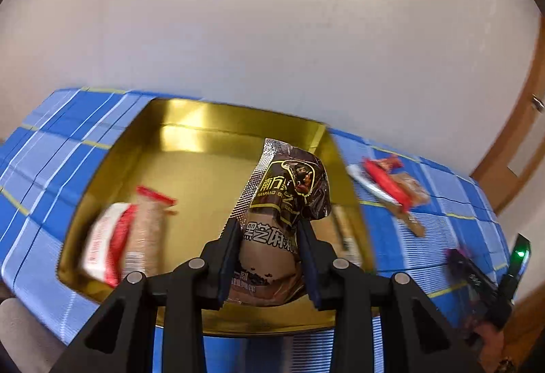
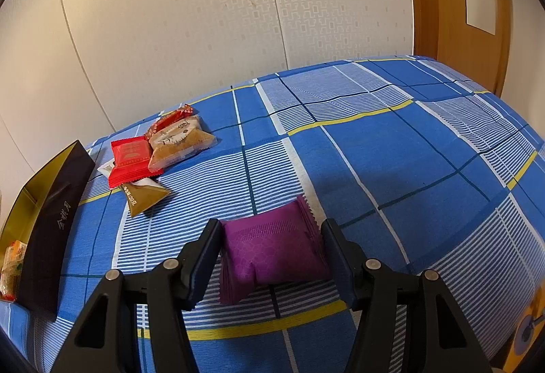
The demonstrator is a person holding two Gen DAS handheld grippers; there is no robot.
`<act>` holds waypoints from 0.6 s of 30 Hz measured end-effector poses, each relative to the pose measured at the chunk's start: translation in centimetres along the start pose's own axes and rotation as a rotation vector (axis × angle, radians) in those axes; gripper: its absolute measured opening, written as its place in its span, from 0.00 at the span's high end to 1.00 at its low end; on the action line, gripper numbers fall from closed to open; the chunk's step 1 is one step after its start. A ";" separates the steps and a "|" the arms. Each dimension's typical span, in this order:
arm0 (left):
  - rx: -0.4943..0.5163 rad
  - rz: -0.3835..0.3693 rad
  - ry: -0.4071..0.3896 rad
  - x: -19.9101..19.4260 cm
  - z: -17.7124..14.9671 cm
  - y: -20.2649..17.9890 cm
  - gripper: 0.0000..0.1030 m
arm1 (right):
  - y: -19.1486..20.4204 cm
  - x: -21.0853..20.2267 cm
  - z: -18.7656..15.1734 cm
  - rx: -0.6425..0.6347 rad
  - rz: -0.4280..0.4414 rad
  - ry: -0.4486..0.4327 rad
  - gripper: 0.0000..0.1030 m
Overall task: Organize snacks
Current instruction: 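Carry the brown bag into the gold tray and open the left gripper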
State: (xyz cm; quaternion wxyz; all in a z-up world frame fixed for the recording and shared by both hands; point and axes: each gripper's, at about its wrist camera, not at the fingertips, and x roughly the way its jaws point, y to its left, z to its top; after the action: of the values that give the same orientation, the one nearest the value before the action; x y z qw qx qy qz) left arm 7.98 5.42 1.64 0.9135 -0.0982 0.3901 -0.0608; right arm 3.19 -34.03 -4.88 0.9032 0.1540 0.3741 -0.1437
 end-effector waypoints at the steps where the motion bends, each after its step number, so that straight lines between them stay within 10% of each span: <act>1: -0.012 0.010 0.006 0.2 -0.1 0.7 0.67 | 0.0 0.0 0.0 -0.003 -0.002 0.001 0.41; 18: -0.040 0.134 0.080 3.7 -1.3 4.4 0.67 | 0.1 0.0 0.0 -0.008 -0.002 0.002 0.41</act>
State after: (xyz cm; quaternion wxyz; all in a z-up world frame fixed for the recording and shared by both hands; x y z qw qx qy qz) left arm 9.75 8.81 -2.85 0.8971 -0.0877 0.4331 0.0042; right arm 3.24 -33.96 -4.91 0.9033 0.1500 0.3756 -0.1431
